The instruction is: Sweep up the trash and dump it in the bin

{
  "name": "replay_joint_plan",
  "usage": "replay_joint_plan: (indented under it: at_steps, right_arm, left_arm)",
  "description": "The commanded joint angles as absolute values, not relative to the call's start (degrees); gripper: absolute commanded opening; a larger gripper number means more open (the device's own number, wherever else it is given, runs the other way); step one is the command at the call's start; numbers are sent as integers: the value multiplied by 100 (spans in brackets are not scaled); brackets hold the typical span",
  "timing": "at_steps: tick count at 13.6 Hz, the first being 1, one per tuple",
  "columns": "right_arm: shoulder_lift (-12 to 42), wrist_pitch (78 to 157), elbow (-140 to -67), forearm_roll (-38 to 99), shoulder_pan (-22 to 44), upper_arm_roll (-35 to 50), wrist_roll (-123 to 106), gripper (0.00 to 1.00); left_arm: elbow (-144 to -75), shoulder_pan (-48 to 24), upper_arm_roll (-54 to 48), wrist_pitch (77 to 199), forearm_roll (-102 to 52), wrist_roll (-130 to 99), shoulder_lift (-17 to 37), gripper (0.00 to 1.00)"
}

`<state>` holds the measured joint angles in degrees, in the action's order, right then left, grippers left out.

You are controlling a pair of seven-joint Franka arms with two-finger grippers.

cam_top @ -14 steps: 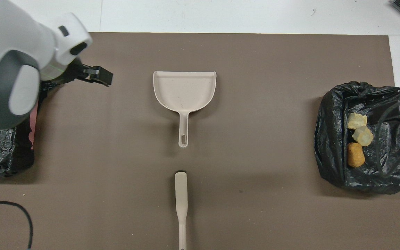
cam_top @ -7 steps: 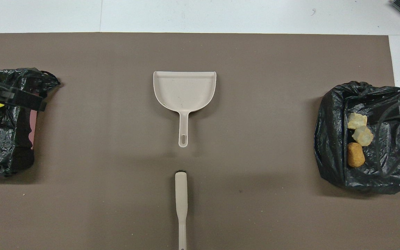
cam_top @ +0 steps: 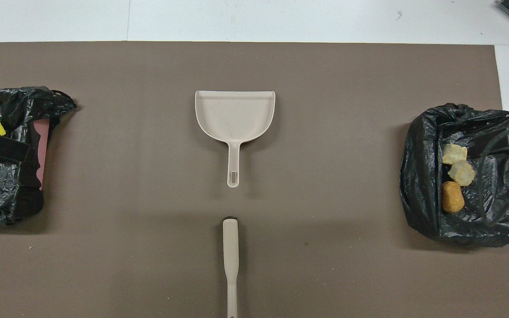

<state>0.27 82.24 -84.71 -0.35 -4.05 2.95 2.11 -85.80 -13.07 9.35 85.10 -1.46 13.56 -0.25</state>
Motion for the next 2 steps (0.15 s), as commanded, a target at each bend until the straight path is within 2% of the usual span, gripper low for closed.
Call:
replay_joint_plan:
  at_steps: [1, 2]
  right_arm:
    - [-44, 8297, -8578, 70, -457, 308, 88, 100]
    - [-44, 8297, -8578, 70, -457, 308, 88, 100]
  left_arm:
    - [-8833, -1205, 888, 8684, -44, 1406, -211, 100]
    - [-8833, -1178, 888, 8692, -44, 1406, -211, 100]
